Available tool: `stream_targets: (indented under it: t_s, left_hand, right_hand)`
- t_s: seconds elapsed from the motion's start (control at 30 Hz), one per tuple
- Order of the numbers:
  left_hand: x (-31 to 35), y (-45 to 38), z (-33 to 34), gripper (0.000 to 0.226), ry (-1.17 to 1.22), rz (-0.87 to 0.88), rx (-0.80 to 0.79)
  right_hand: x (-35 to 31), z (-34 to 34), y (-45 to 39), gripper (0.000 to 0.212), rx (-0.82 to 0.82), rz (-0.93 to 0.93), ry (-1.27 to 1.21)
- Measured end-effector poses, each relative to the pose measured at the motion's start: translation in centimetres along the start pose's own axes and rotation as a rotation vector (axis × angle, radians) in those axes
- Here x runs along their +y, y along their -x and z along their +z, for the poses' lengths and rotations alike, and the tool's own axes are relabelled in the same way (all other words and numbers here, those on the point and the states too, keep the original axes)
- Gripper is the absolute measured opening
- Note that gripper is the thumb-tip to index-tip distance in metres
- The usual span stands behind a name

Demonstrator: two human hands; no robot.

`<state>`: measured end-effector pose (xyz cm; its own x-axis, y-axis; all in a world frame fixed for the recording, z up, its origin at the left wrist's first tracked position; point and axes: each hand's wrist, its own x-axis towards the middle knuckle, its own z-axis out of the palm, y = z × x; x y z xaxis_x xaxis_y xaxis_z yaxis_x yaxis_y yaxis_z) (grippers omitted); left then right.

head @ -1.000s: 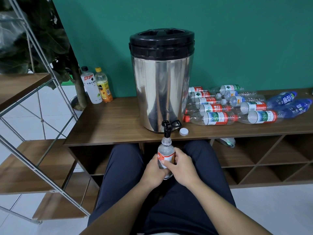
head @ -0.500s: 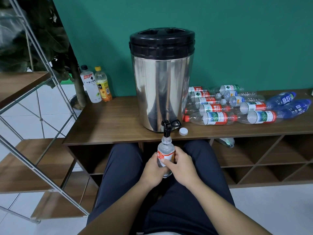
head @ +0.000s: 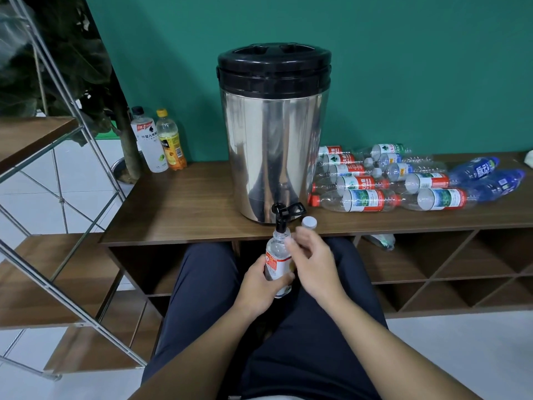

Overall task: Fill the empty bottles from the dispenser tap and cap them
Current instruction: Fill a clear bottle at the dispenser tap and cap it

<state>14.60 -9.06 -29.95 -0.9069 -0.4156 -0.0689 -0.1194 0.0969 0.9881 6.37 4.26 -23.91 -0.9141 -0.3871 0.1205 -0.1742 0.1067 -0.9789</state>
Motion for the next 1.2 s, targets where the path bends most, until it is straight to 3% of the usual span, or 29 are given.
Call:
stream_targets:
  t_s: [0.1, 0.2, 0.43, 0.53, 0.7, 0.87, 0.93, 1.0, 1.1, 1.2]
  left_hand:
    - [-0.4, -0.3, 0.1, 0.043, -0.019, -0.009, 0.015]
    - [-0.5, -0.5, 0.1, 0.043, -0.030, -0.008, 0.021]
    - [-0.7, -0.7, 0.0, 0.045, -0.017, -0.031, 0.021]
    - [-0.8, -0.7, 0.0, 0.045, -0.022, -0.028, 0.017]
    - [-0.8, -0.8, 0.0, 0.044, -0.032, -0.035, 0.023]
    - [-0.6, -0.6, 0.0, 0.043, -0.036, -0.043, 0.029]
    - [-0.7, -0.7, -0.1, 0.044, -0.038, -0.052, 0.029]
    - [-0.8, -0.8, -0.1, 0.044, -0.044, -0.056, 0.025]
    - [-0.9, -0.9, -0.1, 0.043, -0.044, -0.063, 0.023]
    - [-1.1, -1.0, -0.1, 0.044, -0.056, -0.064, 0.015]
  right_hand:
    - [-3.0, -1.2, -2.0, 0.020, 0.101, -0.030, 0.024]
    - [-4.9, -1.7, -4.0, 0.034, 0.023, -0.001, -0.002]
    - [-6.4, -1.0, -6.5, 0.019, -0.034, 0.087, -0.039]
    - [-7.0, -1.3, -6.4, 0.018, -0.016, 0.007, 0.040]
    - [-8.4, -0.5, -5.3, 0.022, -0.044, -0.282, 0.249]
    - [-7.1, -2.3, -5.1, 0.035, 0.002, -0.196, 0.124]
    - [-5.6, -3.3, -5.7, 0.033, 0.037, -0.209, 0.264]
    - [-3.6, -4.1, -6.6, 0.017, 0.041, -0.242, 0.507]
    - [-1.5, -5.0, -7.7, 0.040, -0.078, -0.205, 0.786]
    - [-1.0, -5.0, -7.9, 0.046, -0.145, -0.202, 0.882]
